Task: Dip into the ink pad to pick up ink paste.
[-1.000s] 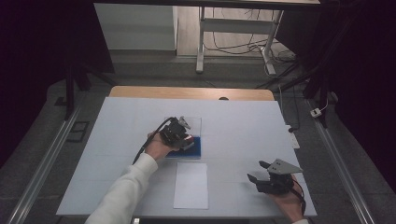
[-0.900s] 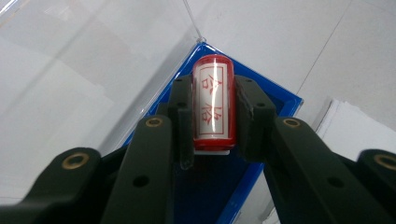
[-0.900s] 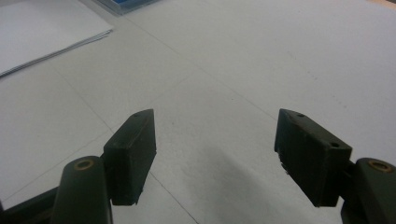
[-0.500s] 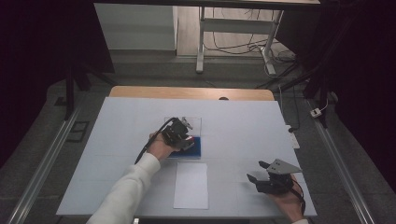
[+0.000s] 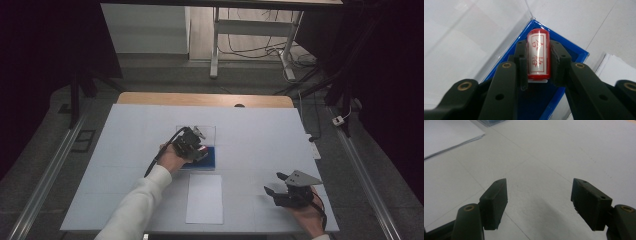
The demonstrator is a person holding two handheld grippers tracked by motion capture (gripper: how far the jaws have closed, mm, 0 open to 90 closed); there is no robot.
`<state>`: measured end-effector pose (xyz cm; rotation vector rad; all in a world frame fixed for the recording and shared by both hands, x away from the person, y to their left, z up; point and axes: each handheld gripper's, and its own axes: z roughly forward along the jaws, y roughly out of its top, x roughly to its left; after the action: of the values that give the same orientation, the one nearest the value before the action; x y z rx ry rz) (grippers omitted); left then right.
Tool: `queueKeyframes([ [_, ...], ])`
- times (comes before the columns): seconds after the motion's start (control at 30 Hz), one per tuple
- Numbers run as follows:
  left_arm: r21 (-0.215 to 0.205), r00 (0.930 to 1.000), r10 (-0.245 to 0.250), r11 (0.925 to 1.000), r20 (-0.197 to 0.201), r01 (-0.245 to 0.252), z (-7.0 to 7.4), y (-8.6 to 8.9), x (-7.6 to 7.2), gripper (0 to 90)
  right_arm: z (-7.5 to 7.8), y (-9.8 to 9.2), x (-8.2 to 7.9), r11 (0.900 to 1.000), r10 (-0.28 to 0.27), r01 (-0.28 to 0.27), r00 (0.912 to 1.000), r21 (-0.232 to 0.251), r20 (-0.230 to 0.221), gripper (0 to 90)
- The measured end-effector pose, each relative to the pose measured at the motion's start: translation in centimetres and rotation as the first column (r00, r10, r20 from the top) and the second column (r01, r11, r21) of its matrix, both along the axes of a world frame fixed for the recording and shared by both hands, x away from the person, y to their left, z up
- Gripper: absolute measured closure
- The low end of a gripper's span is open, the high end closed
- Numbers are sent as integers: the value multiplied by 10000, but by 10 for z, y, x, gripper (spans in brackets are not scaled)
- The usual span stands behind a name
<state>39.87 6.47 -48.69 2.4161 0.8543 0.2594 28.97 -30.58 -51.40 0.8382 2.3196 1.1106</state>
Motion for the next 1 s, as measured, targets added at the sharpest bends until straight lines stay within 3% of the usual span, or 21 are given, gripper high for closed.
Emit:
queueKeyframes([
  [0.4,224,10000,-55,9997,82,53,1,-2,-1,708,0,1,1,10000,27,-27,10000,10,45,290],
  [0.6,-7,9996,-182,9998,231,182,6,6,0,703,2,-2,-1,9999,-25,24,9999,114,115,289],
  [0.7,-773,9988,-37,9970,490,75,15,14,-2,703,3,-3,-2,9998,-62,60,9999,199,97,290],
  [0.83,-1394,9981,-10,9902,615,96,28,22,-5,703,2,-4,-1,9995,-42,39,10000,304,79,290],
  [1.0,-1560,9983,1,9877,590,91,33,28,-11,702,2,-6,0,9990,-79,77,10000,438,46,291],
])
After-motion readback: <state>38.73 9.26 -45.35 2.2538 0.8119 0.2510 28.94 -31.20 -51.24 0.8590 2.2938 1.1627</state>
